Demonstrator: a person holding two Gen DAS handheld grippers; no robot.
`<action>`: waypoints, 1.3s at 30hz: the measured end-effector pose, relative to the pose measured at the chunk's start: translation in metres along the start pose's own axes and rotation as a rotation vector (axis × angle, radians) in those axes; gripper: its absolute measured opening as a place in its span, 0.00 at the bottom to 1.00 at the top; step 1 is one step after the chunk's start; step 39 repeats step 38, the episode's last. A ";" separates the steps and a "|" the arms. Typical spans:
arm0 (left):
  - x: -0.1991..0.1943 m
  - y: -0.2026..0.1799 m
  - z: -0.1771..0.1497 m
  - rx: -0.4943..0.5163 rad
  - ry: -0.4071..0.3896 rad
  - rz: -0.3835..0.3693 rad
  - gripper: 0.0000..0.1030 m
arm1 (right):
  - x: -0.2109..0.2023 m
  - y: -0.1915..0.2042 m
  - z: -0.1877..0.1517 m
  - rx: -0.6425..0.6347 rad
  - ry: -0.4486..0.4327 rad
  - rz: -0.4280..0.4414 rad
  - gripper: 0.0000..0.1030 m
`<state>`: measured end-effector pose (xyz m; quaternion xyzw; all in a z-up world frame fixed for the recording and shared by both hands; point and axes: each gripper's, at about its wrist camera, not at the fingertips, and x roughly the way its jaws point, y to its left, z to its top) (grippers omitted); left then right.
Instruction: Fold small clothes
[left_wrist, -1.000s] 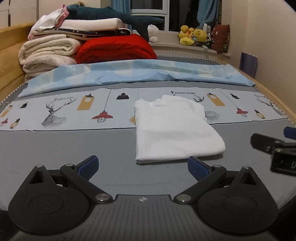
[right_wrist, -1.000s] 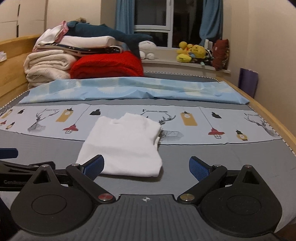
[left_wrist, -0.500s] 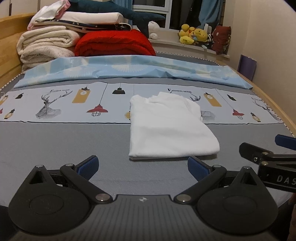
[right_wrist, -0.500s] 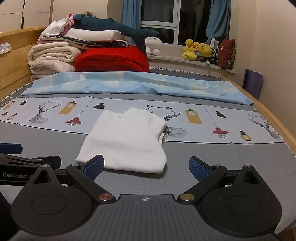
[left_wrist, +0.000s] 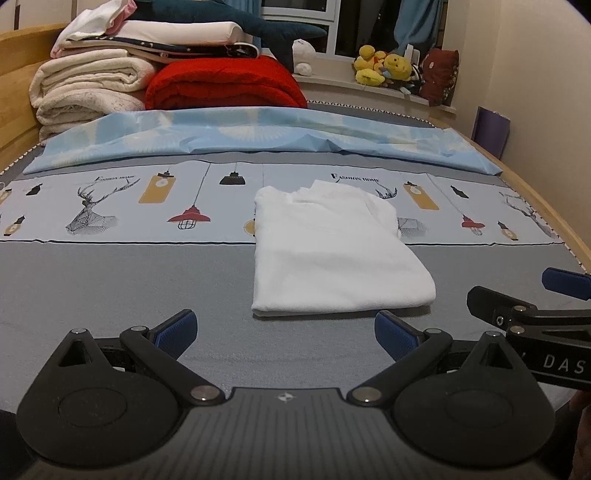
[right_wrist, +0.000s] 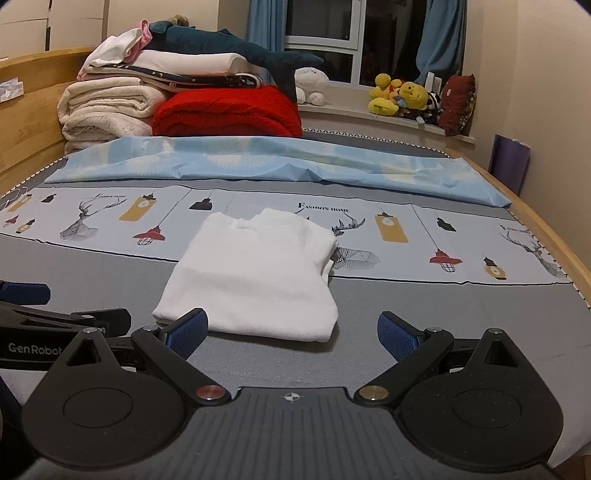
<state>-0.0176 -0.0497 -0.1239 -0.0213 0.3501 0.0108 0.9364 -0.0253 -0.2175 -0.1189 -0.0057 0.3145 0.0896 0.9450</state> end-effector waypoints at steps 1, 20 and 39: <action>0.000 0.000 0.000 -0.002 0.002 0.001 0.99 | 0.000 0.000 0.000 0.000 0.001 -0.001 0.95; 0.002 0.000 -0.001 -0.014 0.012 -0.005 0.99 | 0.002 -0.002 -0.001 0.019 0.016 0.003 0.95; 0.005 0.003 -0.002 -0.008 0.022 -0.014 0.99 | 0.006 0.000 -0.003 0.028 0.031 0.003 0.95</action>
